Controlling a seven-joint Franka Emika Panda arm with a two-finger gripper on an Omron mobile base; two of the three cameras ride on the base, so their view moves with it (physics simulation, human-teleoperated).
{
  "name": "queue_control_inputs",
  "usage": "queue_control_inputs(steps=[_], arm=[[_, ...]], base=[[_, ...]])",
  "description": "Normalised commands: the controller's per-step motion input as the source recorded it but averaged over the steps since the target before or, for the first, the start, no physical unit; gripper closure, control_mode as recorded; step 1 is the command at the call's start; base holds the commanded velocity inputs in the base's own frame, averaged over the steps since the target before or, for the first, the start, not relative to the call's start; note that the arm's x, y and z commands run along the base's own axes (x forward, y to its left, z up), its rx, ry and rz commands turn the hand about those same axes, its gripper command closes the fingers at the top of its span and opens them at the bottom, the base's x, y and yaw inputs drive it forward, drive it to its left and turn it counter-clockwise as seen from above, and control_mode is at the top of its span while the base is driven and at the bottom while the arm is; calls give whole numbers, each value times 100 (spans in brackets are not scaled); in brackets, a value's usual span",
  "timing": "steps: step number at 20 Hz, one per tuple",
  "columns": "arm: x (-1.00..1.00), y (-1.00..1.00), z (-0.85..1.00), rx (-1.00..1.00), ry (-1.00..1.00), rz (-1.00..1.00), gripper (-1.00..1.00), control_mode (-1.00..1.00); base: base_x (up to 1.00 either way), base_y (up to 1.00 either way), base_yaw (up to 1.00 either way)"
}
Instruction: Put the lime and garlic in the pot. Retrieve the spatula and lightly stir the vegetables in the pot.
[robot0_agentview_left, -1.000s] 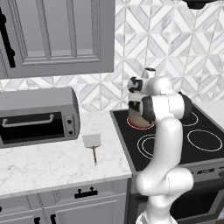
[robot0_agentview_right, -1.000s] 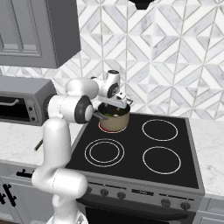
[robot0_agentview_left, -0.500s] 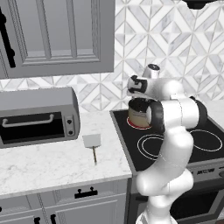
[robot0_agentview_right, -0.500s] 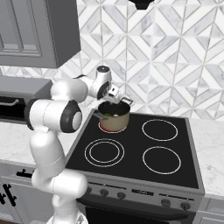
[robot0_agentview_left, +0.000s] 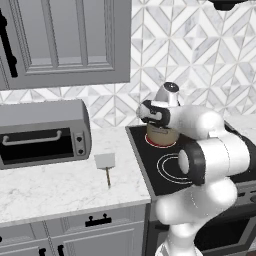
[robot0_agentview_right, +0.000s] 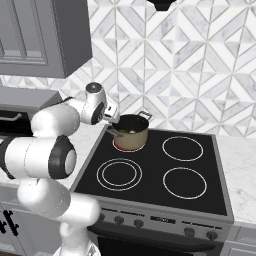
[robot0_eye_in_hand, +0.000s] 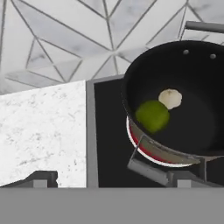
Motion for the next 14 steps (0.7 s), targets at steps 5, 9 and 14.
queue_control_inputs(steps=[5,9,14], arm=[[-100,100,40,0,1,11,-100,-100],[-96,98,1,0,2,12,-100,-100],[-11,43,-9,-1,11,3,-100,-100]], base=[[0,0,0],[0,0,0],[0,0,0]])
